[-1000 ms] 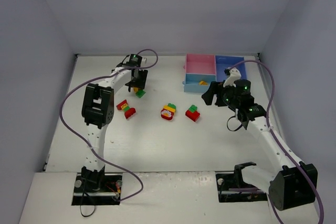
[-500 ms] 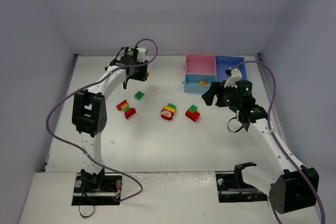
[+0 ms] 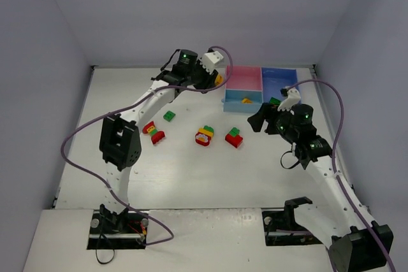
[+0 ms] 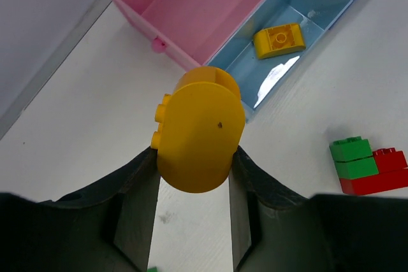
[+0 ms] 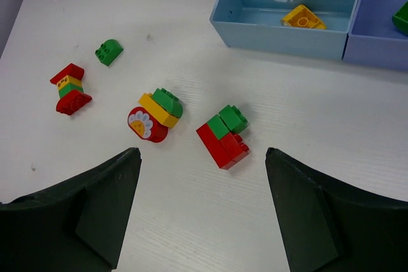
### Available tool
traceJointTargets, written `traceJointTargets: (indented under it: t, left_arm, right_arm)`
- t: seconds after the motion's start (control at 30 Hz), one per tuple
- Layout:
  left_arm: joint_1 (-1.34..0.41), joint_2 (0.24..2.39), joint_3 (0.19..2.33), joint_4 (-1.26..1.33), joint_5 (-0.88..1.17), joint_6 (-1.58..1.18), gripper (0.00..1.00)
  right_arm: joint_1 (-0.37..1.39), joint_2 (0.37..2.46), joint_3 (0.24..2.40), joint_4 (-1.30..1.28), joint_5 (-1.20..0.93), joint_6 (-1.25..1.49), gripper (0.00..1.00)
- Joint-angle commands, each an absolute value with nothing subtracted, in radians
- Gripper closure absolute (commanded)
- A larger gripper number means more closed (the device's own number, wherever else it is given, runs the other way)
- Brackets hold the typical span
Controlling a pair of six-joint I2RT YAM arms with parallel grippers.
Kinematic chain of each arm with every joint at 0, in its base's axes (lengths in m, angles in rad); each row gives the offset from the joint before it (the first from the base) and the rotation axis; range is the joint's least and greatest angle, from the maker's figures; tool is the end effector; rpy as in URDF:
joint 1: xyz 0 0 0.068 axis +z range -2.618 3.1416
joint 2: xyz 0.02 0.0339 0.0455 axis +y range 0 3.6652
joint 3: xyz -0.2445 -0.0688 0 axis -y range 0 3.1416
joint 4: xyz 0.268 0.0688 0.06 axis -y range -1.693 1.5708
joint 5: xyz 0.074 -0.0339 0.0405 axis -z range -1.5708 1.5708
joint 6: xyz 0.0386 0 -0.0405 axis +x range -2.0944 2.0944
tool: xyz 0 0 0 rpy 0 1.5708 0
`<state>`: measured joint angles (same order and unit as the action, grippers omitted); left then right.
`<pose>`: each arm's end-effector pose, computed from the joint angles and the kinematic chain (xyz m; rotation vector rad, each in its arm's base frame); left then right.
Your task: Sort the legos into containers by color
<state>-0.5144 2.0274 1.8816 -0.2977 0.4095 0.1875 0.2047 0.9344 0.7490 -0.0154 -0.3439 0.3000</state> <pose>0.4282 -0.2596 0.3064 0.9397 1.7986 -0.6192 0.2493 0.0650 0.2977 -0.1685 1.8006 0.6663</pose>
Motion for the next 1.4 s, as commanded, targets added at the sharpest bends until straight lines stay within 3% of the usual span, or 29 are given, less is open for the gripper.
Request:
traceJointTargets:
  t: [0.0,0.77,0.8,0.9,0.93,1.07,1.37]
  left_arm:
    - [-0.548,2.049,2.001,-0.236,0.437,0.281,0.94]
    - [-0.666,2.424,2.347,-0.224,0.379,0.359,0.92]
    - [-0.666,2.428,2.347,-0.224,0.376,0.359,0.91]
    - [-0.666,2.428,2.341,-0.225,0.373,0.354,0.71]
    - [-0.666,2.427,2.338,-0.225,0.371,0.353,0.6]
    - [-0.666,2.375,2.291,-0.178,0.354,0.325,0.35]
    - [-0.621,2.12,2.082,-0.13,0.191,0.169,0.32]
  right_arm:
    - [0.212,0.873,0.727,0.005,-0.315,0.339,0.24]
    - [0.212,0.753,0.683,-0.14,-0.314,0.344,0.24]
    - [0.212,0.753,0.683,-0.14,-0.314,0.341,0.24]
    - [0.212,0.753,0.681,-0.146,-0.311,0.331,0.24]
    - [0.212,0.753,0.68,-0.147,-0.31,0.33,0.24]
    - [0.212,0.755,0.673,-0.15,-0.314,0.328,0.24]
    - [0.212,0.772,0.696,-0.15,-0.327,0.292,0.24]
